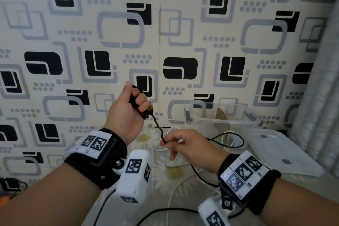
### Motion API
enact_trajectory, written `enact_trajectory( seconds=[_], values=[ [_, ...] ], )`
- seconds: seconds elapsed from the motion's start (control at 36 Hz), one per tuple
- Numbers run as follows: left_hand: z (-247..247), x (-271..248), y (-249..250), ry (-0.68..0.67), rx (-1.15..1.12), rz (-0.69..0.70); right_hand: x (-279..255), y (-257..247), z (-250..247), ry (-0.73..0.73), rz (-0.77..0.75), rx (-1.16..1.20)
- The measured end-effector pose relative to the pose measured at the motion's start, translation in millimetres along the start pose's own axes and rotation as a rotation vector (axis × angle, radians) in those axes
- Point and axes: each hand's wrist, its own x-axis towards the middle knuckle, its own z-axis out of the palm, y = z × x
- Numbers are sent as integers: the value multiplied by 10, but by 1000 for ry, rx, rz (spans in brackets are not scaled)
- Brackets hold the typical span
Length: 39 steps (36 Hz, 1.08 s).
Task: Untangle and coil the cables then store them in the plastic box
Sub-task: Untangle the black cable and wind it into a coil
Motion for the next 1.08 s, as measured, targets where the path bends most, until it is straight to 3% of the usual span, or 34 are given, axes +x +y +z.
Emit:
enact_trajectory(
  seconds=[0.08,0.22,0.36,0.58,0.69,0.78,0.94,1.03,1.08],
  values=[
    [36,-31,-47,-27,131,18,-18,-69,28,-8,-8,-40],
    [64,-105,-95,-57,617,77,-45,-183,-29,-62,-34,-127],
    [18,-207,-117,-227,1110,172,-51,-283,-84,-76,-26,-174],
    [-50,-205,-192,-373,1382,277,-37,-341,-87,-77,-52,-48],
    [-105,-201,-195,-402,1533,284,-14,-350,-135,31,-125,-34],
    [-83,-211,-201,-491,1593,216,-1,-340,-152,124,-168,-106],
    [-95,-280,-162,-591,1565,-127,29,-286,-175,220,-210,-297],
    [-78,-296,-177,-749,1644,-219,12,-238,-200,188,-135,-258],
    [-48,-291,-205,-779,1684,-243,-7,-214,-208,134,-92,-194]
  ],
)
